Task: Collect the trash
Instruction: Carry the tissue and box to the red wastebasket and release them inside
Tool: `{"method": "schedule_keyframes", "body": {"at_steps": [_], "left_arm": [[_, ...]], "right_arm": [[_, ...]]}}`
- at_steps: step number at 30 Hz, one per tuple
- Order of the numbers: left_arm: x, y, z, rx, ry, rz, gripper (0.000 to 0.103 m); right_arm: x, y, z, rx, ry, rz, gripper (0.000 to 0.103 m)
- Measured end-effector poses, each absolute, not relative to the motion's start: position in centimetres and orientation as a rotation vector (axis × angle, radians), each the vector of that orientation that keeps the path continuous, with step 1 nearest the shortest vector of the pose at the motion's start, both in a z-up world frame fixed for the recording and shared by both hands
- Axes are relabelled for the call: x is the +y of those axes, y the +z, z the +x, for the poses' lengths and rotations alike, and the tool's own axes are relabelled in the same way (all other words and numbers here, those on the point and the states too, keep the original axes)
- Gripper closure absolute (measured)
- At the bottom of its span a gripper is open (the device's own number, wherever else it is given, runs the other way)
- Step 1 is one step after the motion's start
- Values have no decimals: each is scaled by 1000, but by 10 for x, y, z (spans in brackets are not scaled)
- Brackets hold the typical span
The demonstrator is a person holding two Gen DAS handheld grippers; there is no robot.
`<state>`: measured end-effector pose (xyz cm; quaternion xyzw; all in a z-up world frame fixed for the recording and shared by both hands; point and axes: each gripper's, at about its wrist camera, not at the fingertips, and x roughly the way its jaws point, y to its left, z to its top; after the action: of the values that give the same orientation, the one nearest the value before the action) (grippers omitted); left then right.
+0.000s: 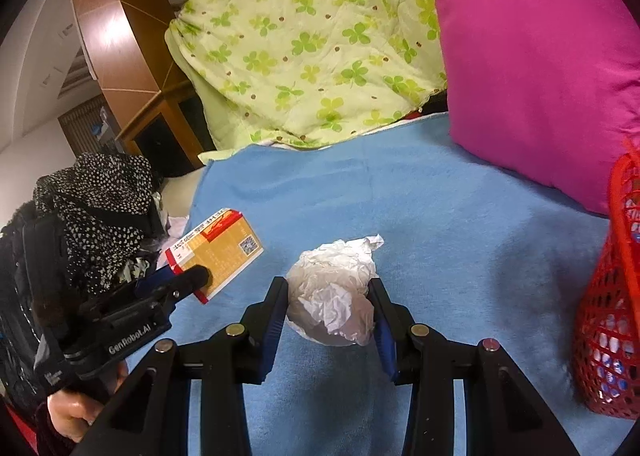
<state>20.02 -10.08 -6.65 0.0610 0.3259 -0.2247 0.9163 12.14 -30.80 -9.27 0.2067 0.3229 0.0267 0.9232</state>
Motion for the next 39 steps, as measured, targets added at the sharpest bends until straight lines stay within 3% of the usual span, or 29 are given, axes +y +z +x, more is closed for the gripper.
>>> {"method": "schedule_keyframes", "body": {"at_steps": [14, 39], "left_arm": [[-126, -35, 147, 572, -462, 217, 53], [-189, -9, 118, 487, -523, 237, 53]], "right_arm": [[-326, -66, 87, 575, 39, 426, 60], [-399, -41, 34, 449, -48, 459, 60]]}}
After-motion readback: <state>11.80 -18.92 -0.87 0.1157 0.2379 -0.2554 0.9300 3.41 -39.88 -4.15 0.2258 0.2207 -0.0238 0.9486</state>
